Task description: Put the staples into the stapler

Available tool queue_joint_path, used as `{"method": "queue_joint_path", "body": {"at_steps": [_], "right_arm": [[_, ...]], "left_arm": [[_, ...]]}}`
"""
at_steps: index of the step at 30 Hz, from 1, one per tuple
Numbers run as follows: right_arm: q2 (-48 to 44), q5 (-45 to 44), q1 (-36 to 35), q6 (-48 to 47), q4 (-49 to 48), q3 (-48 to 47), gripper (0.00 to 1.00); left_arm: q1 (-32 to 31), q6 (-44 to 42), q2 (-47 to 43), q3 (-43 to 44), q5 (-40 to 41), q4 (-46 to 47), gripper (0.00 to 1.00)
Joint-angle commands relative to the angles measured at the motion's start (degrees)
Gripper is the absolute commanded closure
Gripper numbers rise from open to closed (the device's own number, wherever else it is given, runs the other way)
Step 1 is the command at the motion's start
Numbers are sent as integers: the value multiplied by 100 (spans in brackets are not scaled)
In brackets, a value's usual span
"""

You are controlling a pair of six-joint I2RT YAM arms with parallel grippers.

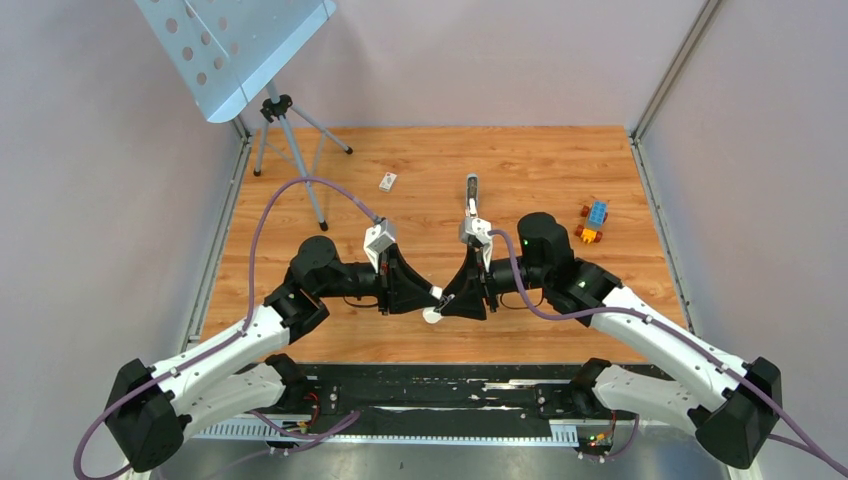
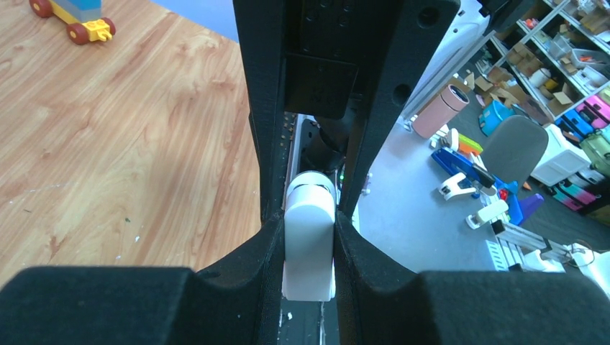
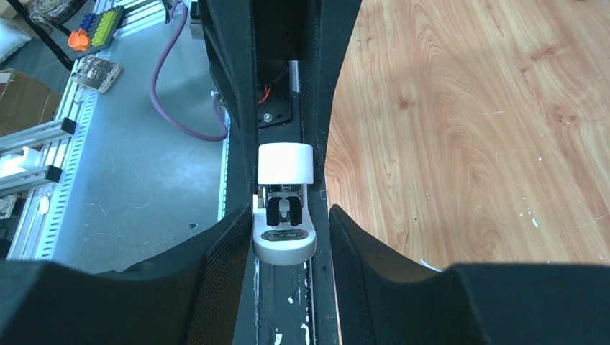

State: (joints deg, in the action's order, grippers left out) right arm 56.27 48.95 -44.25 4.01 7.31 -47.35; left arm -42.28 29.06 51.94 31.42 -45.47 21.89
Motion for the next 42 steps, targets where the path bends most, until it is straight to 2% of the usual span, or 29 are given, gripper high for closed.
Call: {"method": "queue_joint_path", "body": {"at_steps": [1, 7, 12, 18, 27, 35, 40, 42], "right_arm": [[24, 295, -41, 86, -348, 15, 54], [62, 424, -44, 279, -631, 62, 53], [96, 409, -51, 239, -512, 42, 73], [4, 381, -45, 71, -257, 69, 79], [-244, 340, -40, 218, -429, 337, 81], [-231, 508, -52, 668, -1016, 767, 81], [-305, 422, -55, 911, -1173, 909, 86], [-336, 460, -49, 1079, -1453, 1039, 86]], "left_arm": [[-63, 50, -1, -57, -101, 279, 100], [-61, 7, 13, -69, -135, 242, 100], [-61, -85, 5, -31, -77, 100, 100], [-52, -399, -285, 79, 240, -300, 100], [33, -350, -643, 134, 907, -552, 100], [57, -76, -640, 68, 1508, -59, 100], [96, 88, -666, -38, 1889, 194, 100], [103, 182, -654, -101, 2007, 348, 100]]}}
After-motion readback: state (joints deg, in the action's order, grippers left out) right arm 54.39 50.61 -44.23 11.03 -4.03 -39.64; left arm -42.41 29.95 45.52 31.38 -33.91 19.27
